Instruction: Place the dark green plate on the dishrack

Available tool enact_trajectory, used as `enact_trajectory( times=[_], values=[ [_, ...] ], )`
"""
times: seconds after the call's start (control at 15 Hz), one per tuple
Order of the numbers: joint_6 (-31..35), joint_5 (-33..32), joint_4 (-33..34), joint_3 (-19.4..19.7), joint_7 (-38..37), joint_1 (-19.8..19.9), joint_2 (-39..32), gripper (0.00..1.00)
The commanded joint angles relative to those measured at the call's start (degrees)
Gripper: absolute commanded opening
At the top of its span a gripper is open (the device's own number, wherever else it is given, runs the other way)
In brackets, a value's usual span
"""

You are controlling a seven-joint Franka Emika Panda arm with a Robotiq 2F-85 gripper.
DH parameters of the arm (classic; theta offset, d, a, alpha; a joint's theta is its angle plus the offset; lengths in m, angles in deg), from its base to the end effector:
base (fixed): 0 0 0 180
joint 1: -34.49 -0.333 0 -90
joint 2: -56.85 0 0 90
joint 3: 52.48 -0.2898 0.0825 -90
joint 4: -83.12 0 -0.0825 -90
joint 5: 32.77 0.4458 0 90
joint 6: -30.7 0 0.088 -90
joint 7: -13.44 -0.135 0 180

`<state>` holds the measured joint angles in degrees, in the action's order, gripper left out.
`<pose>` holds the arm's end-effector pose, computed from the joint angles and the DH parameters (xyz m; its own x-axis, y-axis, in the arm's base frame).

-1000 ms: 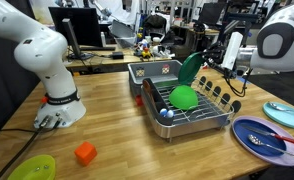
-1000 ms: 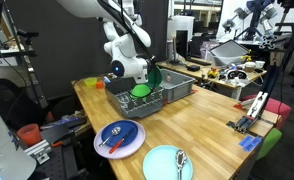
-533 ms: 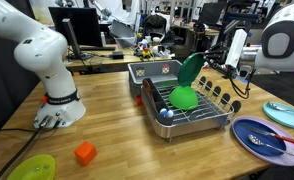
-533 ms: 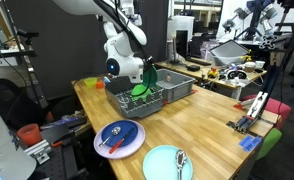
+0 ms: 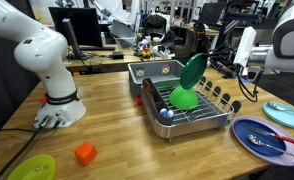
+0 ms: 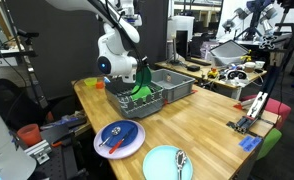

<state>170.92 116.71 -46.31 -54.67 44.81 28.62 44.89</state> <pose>0.5886 0.0936 0.1877 0.2131 -0.7544 -0.6208 -0.4713 0.4772 -0.7417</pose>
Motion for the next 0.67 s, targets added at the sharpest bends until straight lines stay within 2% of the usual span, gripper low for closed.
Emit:
enact_trajectory(
  times=[0.0, 0.27, 0.6],
  values=[
    [0.7, -0.2, -4.4, 0.8, -2.2, -0.4, 5.3, 0.01],
    [0.6, -0.2, -7.2, 0.1, -4.5, -0.1, 7.5, 0.01],
    [-2.9, -0.2, -10.6, -0.2, -4.4, 0.2, 8.4, 0.01]
  ],
)
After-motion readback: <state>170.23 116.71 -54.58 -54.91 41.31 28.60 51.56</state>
